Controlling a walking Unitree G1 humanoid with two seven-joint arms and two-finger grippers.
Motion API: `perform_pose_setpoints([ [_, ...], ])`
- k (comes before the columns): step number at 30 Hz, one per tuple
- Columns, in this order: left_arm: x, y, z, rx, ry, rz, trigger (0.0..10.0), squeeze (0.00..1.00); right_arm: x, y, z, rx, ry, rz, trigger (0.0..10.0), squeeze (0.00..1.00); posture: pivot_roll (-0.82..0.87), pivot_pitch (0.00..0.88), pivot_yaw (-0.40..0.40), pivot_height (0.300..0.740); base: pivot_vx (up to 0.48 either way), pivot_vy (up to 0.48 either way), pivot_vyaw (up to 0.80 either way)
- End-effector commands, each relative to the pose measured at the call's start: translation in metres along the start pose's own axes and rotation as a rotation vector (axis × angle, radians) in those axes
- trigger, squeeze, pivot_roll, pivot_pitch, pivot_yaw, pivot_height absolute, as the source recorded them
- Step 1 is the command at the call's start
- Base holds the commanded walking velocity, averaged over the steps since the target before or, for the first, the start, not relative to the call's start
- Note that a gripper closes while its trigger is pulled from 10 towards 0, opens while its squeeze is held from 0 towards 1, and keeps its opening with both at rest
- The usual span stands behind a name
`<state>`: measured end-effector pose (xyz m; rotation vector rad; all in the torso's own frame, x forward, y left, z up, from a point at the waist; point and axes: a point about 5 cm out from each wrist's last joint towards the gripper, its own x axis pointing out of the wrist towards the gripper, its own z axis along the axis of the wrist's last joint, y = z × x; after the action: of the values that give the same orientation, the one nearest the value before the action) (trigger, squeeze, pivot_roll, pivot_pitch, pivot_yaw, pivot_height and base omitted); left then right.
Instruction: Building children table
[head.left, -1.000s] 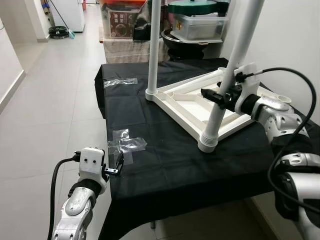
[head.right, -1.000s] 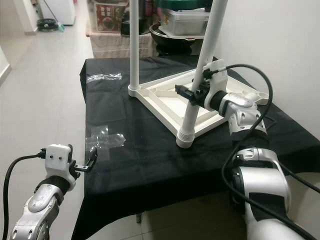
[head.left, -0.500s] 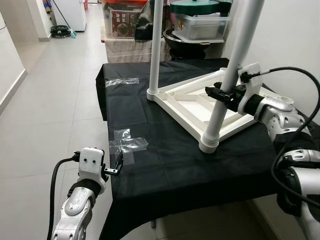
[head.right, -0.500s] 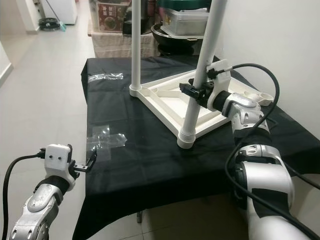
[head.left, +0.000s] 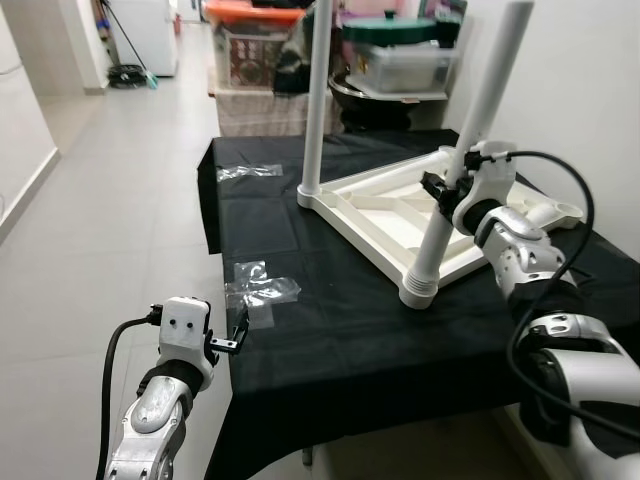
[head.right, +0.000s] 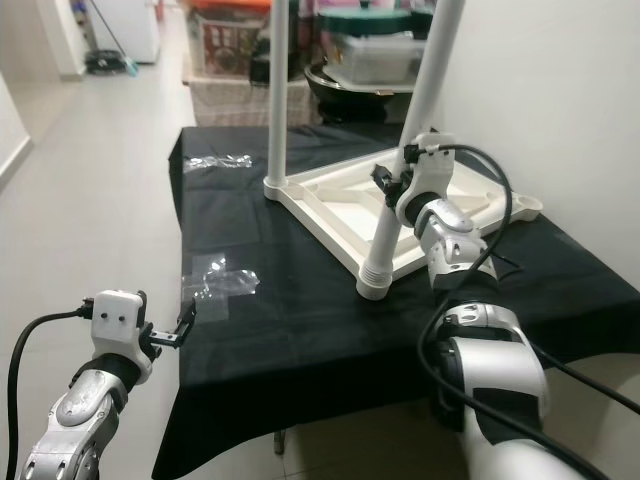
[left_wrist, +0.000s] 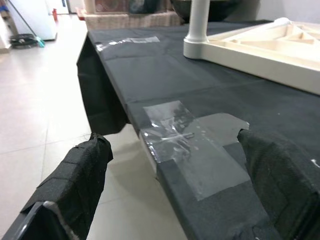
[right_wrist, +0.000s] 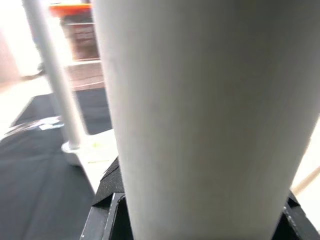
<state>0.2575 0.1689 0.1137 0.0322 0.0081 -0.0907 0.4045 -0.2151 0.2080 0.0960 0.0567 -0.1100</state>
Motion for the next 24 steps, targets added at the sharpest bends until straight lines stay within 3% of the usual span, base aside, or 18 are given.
perform_pose_setpoints([
  [1,0.001,-0.002,-0.002,0.012,0.008,-0.01,10.0,0.0,-0.011,-0.019,-0.058,0.011,0.248,-0.118,0.0,0.0,0.05,0.0,-0.081,0.74,0.0,0.0,0.0],
  [3,0.002,-0.002,-0.002,0.012,0.005,-0.009,10.0,0.0,-0.018,-0.003,-0.07,0.047,0.219,-0.287,0.0,0.0,0.05,0.0,-0.082,0.74,0.0,0.0,0.0],
  [4,0.002,-0.002,-0.002,0.012,0.005,-0.009,10.0,0.0,-0.018,-0.003,-0.07,0.047,0.219,-0.287,0.0,0.0,0.05,0.0,-0.082,0.74,0.0,0.0,0.0],
  [6,0.003,-0.002,-0.002,0.011,0.003,-0.007,10.0,0.0,-0.022,0.016,-0.071,0.078,0.185,-0.394,0.0,0.0,0.06,0.0,-0.084,0.74,0.0,0.0,0.0],
  [17,0.003,-0.001,-0.002,0.009,-0.002,0.013,10.0,0.0,-0.022,0.053,-0.052,0.1,0.131,-0.508,0.0,0.0,0.06,0.0,-0.105,0.74,0.0,0.0,0.0],
  [24,0.002,-0.004,-0.003,0.007,0.0,0.008,10.0,0.0,-0.026,0.06,-0.053,0.109,0.145,-0.53,0.0,0.0,0.06,0.0,-0.103,0.74,0.0,0.0,0.0],
])
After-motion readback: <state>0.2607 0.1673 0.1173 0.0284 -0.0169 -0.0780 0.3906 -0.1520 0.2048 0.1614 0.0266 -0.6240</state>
